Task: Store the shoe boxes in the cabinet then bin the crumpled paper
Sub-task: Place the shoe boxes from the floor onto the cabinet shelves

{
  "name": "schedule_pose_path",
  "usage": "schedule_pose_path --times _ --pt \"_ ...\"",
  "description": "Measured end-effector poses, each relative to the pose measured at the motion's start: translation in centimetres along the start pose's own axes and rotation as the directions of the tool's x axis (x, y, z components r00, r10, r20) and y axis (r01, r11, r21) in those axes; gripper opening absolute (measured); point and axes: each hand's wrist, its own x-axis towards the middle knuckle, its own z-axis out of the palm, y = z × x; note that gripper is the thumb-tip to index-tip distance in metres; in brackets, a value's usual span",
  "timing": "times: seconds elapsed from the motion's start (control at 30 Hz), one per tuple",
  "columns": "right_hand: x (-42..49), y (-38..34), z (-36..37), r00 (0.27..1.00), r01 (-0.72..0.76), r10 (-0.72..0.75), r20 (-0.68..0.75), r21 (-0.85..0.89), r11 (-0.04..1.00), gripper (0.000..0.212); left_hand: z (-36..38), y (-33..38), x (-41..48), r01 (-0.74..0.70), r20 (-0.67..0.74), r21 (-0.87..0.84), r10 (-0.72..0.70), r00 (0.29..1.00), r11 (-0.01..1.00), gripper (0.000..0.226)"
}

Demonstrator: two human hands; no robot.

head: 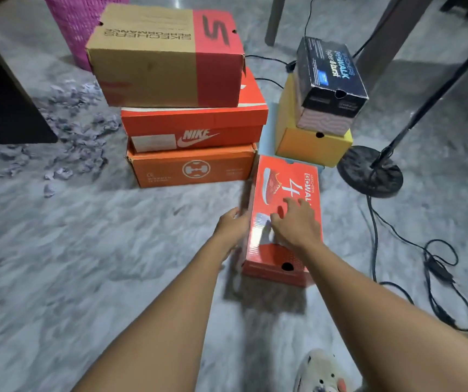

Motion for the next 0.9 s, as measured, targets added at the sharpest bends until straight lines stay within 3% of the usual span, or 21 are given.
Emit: schedule_pose_path --times 0.13,0.27,0.4,0.57,0.73,0.9 --pt "0.2 2.7 0.4 0.974 -0.222 0.217 0.062 0.091 0.971 0.078 1.4 -0.8 0.2 -0.043 0.103 0.033 0.04 0.994 0.999 0.051" --pt "-0.6 4.2 0.1 0.982 -0.187 0.183 0.041 0.156 0.97 0.081 0.6 -1.9 0.0 -0.007 0.042 0.046 0.005 0.999 0.999 0.073" --pt "-2.6 5.8 0.9 0.988 -0.152 0.154 0.016 0.299 0.942 0.071 -1.8 -4.8 -1.1 0.078 0.046 0.083 -0.082 0.996 0.994 0.041" --pt "-3.5 4.8 2.4 0.993 -0.083 0.036 0.113 0.44 0.894 0.039 -4.6 -8.1 -1.7 0.16 0.08 -0.027 -0.157 0.984 0.987 0.059" --pt "-2.9 0.6 4.1 0.947 0.039 -0.184 0.262 0.477 0.878 0.04 -8.7 -10.8 -2.9 0.117 -0.169 -0.277 -0.169 0.971 0.954 0.064" --pt "-2.1 -3.8 6.2 0.846 0.082 -0.333 0.417 0.515 0.853 0.039 -13.4 -12.6 -4.3 0.046 -0.212 -0.453 -0.158 0.964 0.89 0.062"
